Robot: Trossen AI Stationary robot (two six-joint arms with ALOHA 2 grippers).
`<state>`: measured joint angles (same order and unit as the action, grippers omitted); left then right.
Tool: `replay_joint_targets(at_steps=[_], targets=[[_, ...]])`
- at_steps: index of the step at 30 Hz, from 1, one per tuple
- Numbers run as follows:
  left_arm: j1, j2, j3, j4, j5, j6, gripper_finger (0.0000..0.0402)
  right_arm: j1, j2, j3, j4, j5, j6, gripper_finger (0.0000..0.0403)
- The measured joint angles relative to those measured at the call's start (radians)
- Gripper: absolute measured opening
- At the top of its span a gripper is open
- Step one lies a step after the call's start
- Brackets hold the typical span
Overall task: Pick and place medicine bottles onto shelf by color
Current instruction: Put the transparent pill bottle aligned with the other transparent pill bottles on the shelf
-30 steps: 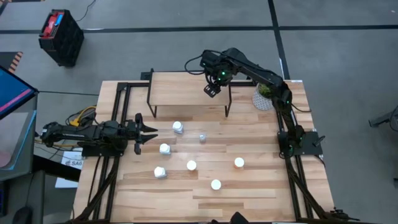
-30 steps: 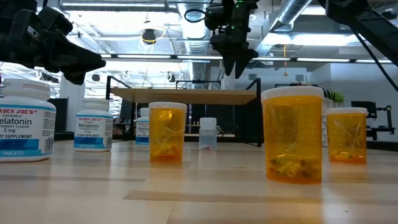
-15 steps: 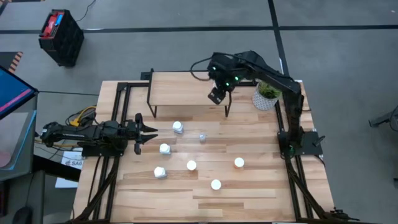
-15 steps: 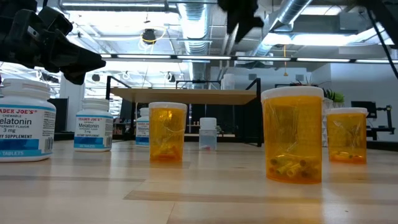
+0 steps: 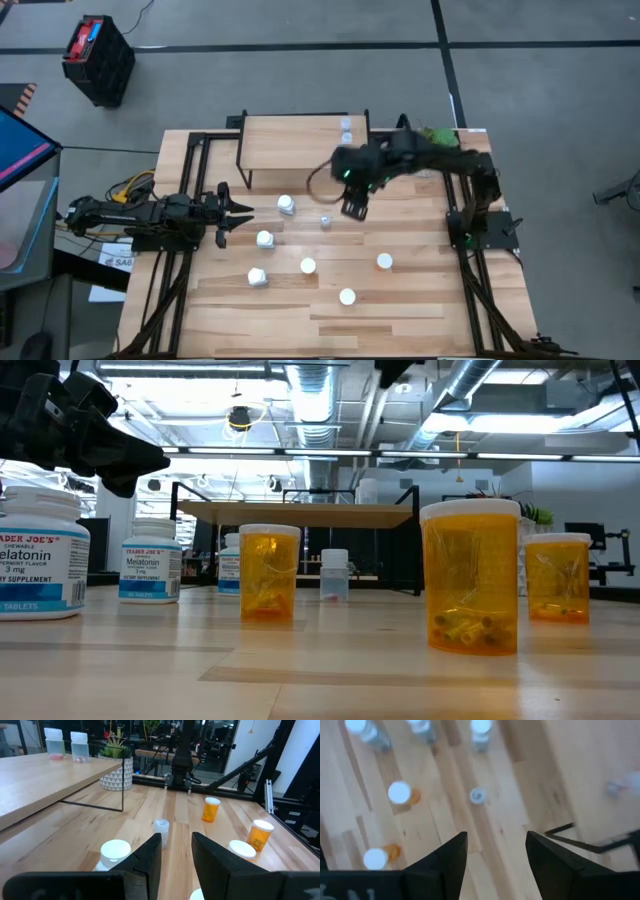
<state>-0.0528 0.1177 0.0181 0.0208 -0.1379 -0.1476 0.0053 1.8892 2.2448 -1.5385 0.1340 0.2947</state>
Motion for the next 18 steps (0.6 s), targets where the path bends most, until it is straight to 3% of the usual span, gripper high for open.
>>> replay_joint_targets(at_steps=[10, 18], targets=[[0.0, 0.0, 0.0, 0.0, 0.0, 0.007, 0.0096, 0.036, 0.205, -0.01, 0.017, 0.0, -0.054, 0.0206], [0.0, 0.0, 0.0, 0.0, 0.0, 0.005, 0.0096, 0.018, 0.34, -0.011, -0.015, 0.0, -0.233, 0.0199]])
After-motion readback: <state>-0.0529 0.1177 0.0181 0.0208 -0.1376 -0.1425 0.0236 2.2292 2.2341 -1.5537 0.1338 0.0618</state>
